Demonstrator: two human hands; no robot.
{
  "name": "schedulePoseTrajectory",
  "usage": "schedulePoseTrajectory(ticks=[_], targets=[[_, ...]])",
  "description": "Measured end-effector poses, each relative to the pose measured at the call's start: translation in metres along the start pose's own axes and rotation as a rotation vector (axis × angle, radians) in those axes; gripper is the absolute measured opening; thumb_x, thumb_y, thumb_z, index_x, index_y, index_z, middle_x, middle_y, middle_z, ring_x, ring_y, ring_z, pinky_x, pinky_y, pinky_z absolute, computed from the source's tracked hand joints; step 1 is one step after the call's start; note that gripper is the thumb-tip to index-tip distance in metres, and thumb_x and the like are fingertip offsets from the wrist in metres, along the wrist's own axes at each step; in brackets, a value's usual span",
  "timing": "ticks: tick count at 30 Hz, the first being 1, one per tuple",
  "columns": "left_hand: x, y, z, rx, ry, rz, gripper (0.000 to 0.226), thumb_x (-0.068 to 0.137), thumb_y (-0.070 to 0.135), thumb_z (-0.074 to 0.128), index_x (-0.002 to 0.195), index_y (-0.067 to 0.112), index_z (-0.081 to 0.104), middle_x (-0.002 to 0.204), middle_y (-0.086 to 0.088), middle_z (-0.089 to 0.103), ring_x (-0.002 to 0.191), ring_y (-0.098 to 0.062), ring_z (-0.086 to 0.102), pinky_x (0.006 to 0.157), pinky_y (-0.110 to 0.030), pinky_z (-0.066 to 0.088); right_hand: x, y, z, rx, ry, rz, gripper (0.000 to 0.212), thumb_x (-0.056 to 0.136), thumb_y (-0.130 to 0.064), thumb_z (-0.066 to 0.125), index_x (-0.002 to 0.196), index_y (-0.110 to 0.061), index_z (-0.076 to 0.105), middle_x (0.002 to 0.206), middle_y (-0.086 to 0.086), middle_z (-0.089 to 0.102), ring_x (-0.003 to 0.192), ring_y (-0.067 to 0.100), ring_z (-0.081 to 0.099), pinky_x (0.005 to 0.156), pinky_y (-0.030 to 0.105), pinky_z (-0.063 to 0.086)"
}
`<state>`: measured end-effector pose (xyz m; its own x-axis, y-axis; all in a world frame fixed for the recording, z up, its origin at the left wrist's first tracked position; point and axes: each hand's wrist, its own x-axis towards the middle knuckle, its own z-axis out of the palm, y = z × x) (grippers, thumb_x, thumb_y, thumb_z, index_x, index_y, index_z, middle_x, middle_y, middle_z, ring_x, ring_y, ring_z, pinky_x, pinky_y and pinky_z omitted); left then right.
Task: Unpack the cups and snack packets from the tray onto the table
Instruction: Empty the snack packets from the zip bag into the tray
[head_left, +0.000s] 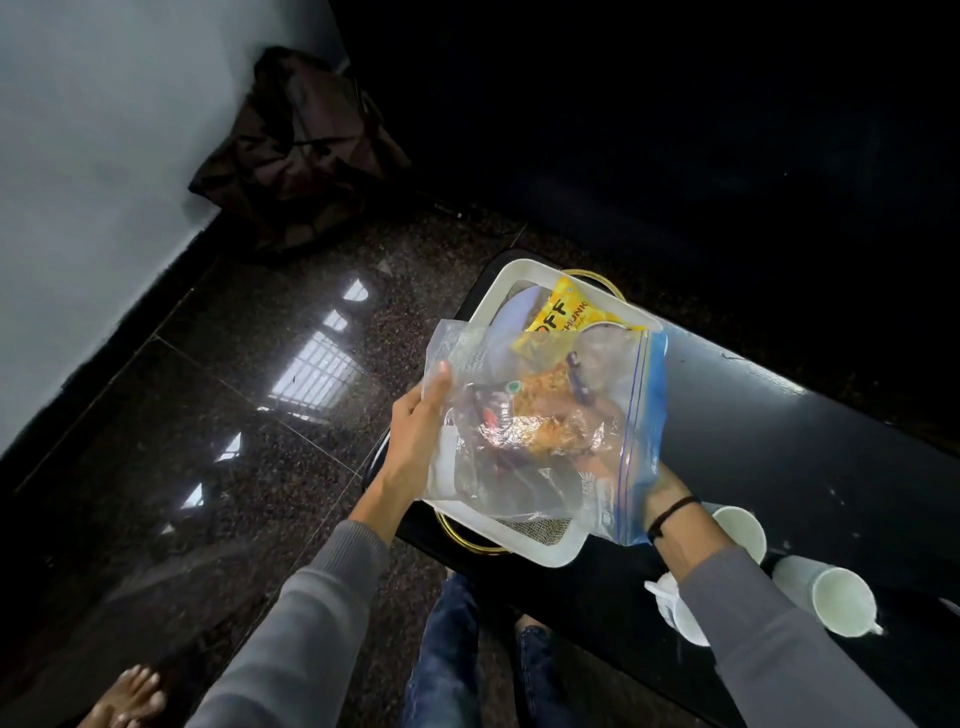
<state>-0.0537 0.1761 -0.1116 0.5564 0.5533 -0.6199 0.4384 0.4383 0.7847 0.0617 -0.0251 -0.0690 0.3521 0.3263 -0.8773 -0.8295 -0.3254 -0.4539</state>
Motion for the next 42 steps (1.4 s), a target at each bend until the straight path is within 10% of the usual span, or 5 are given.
schedulePoseTrajectory(ticks=[4,7,11,28,42], targets=[[-0.002,0.001,-0.002,0.066,-0.177,-0.093,0.019,0.084,0.038,0.077,0.072,0.025,0.084,0.072,0.006,0.079,0.063,-0.003,0.073,0.06,-0.013,0.054,0.007,0.003,-0.022,0.08,0.101,0.039,0.074,0.112,-0.005,0.031,0.047,0.001,0.067,0.032,0.006,0.056,0.035,0.015,0.062,0.045,0.018,0.051],[-0.001,0.002,-0.003,-0.068,-0.113,-0.147,0.007,0.088,0.018,0.077,0.086,0.018,0.084,0.084,-0.005,0.081,0.073,-0.016,0.075,0.068,-0.031,0.061,0.014,-0.008,-0.011,0.006,0.144,-0.058,0.041,0.113,-0.018,0.03,0.126,0.004,0.062,0.105,0.026,0.072,0.099,0.028,0.073,0.096,0.032,0.053],[0.007,0.008,-0.008,-0.209,0.0,-0.157,0.016,0.096,0.007,0.065,0.104,0.014,0.077,0.092,-0.004,0.08,0.079,-0.017,0.077,0.063,-0.032,0.063,0.022,-0.026,-0.009,-0.097,0.11,-0.304,0.02,0.1,-0.017,0.062,0.083,-0.019,0.072,0.064,-0.007,0.076,0.062,0.012,0.071,0.052,0.018,0.056],[0.045,0.002,-0.01,-0.246,0.459,-0.054,0.026,0.105,0.007,0.05,0.088,0.02,0.064,0.051,0.012,0.066,0.046,0.0,0.058,0.064,-0.028,0.048,0.0,-0.007,-0.045,0.51,0.262,-0.436,0.02,0.083,-0.009,0.069,0.102,-0.016,0.068,0.093,-0.002,0.076,0.092,0.018,0.069,0.063,0.029,0.06],[0.037,0.017,0.009,-0.385,0.403,0.024,0.014,0.108,0.01,0.047,0.105,0.006,0.06,0.084,-0.005,0.065,0.056,-0.008,0.071,0.05,-0.026,0.059,-0.011,0.049,-0.031,0.451,0.037,-0.363,0.025,0.059,-0.018,0.08,0.083,-0.022,0.082,0.092,0.0,0.079,0.081,0.011,0.076,0.073,0.027,0.06]])
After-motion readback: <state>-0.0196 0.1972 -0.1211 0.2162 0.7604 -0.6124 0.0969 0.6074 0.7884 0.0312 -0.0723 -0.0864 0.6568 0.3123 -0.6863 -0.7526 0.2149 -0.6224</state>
